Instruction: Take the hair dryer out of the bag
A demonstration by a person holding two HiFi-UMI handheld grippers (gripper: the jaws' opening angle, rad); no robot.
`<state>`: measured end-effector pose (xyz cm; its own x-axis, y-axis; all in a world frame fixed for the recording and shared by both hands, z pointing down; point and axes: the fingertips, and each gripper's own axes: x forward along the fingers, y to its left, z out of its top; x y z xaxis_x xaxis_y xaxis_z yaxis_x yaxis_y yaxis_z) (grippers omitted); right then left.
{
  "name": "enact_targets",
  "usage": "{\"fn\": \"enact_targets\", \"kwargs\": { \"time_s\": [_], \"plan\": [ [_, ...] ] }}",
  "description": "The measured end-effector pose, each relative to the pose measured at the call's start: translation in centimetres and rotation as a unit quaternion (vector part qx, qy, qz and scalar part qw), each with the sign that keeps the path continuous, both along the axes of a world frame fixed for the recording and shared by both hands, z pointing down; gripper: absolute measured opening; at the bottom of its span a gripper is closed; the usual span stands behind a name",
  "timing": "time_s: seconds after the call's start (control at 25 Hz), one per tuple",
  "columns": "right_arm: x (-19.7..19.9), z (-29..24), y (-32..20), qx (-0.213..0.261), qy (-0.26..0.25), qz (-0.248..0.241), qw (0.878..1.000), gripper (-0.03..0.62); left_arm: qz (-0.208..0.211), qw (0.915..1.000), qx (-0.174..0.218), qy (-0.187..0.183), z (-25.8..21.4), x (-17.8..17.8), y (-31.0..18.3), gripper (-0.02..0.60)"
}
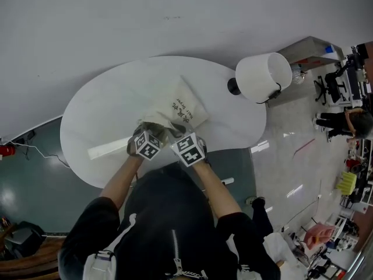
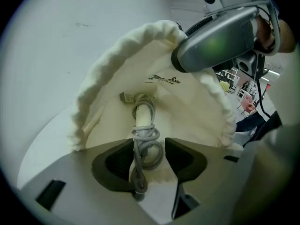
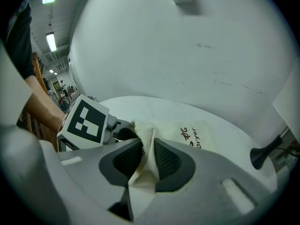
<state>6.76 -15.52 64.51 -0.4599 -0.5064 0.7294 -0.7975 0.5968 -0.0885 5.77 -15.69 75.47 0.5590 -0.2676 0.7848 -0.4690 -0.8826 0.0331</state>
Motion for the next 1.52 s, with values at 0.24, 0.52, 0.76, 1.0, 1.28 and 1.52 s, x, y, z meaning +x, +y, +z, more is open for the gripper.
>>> {"fn": "enact_targets", "kwargs": {
  "time_s": [0.24, 0.52, 0.76, 1.0, 1.28, 1.52],
  "plan": [
    [0.0, 0.1, 0.3, -0.001, 0.003, 0.002, 1.000, 0.071, 0.004, 0.9999, -0.001, -0.013, 0.7, 0.2, 0.0, 0.199],
    [0.0, 0.5, 0.8, -0.011, 0.009, 0.002, 1.000, 0.071, 0.001, 0.9997, -0.002, -0.023, 1.2, 0.2, -0.3, 0.199],
    [0.0, 0.2, 0.6, -0.008, 0.004, 0.011, 1.000, 0.071, -0.002, 0.9997, -0.001, -0.024, 0.8, -0.1, -0.1, 0.198],
    [0.2, 0.6, 0.9, -0.017, 0.006, 0.015, 1.000, 0.071, -0.006, 0.9999, -0.004, -0.014, 0.3, -0.2, 0.0, 0.198],
    [0.1, 0.9, 0.7, -0.015, 0.009, 0.007, 1.000, 0.071, -0.011, 0.9999, -0.007, -0.007, -0.6, -0.5, 0.4, 0.198],
    [0.0, 1.5, 0.9, -0.020, 0.016, -0.002, 1.000, 0.071, -0.016, 0.9998, -0.008, -0.003, -1.0, -0.9, 1.0, 0.198]
  ]
}}
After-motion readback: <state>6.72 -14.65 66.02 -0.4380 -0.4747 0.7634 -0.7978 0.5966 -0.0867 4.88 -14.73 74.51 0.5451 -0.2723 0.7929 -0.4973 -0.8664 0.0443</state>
